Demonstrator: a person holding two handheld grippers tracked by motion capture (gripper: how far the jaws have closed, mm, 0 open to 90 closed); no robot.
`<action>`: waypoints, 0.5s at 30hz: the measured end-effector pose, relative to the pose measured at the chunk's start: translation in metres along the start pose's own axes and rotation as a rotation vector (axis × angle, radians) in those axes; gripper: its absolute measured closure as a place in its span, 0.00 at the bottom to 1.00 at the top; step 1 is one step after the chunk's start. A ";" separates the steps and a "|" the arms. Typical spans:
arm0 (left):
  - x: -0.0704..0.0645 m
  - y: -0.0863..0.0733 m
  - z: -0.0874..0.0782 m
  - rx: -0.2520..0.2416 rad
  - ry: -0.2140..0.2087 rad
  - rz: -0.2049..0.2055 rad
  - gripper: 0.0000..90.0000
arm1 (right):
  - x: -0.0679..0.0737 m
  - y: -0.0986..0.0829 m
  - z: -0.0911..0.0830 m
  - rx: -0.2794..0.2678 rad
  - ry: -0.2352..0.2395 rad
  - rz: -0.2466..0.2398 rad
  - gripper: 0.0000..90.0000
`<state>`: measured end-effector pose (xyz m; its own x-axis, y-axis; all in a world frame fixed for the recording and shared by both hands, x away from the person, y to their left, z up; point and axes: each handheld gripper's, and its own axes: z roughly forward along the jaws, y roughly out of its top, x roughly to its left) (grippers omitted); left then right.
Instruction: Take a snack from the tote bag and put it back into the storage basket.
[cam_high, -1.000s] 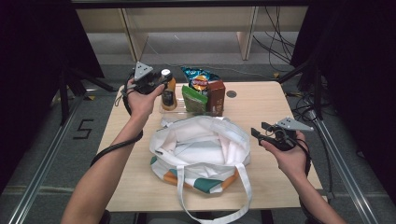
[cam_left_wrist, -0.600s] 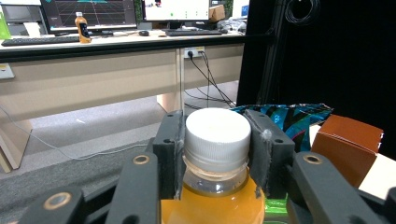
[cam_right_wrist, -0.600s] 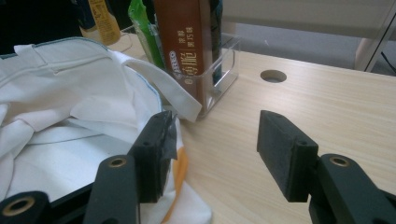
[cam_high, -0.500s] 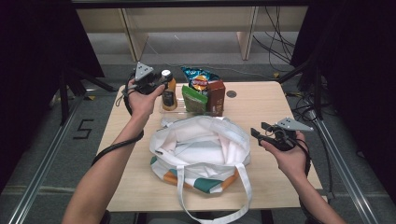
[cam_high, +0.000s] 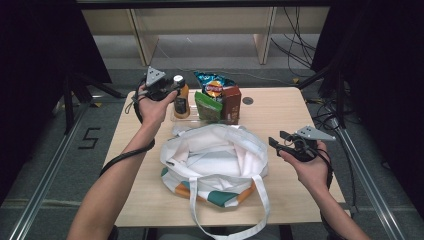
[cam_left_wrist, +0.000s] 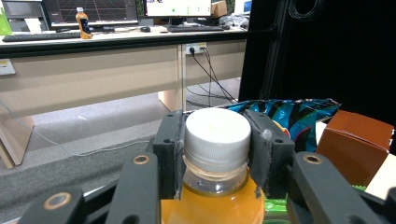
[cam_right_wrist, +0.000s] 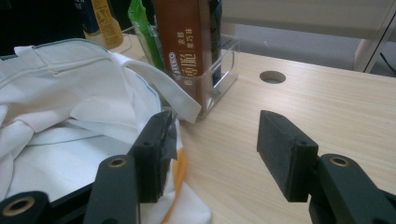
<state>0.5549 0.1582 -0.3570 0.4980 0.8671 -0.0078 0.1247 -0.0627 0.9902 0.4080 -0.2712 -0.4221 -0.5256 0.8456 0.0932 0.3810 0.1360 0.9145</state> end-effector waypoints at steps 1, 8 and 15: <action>0.000 0.000 0.000 0.000 0.000 0.004 0.65 | 0.000 0.000 0.000 0.000 -0.001 0.006 0.52; 0.000 -0.002 0.002 0.010 0.004 -0.002 0.65 | -0.001 0.000 0.000 -0.010 -0.001 -0.009 0.52; 0.002 -0.006 0.004 0.024 0.009 -0.003 0.65 | 0.000 0.000 0.000 0.000 -0.001 0.007 0.52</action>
<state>0.5584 0.1578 -0.3640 0.4896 0.8719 -0.0091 0.1470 -0.0722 0.9865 0.4078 -0.2710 -0.4219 -0.5223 0.8469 0.0992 0.3847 0.1302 0.9138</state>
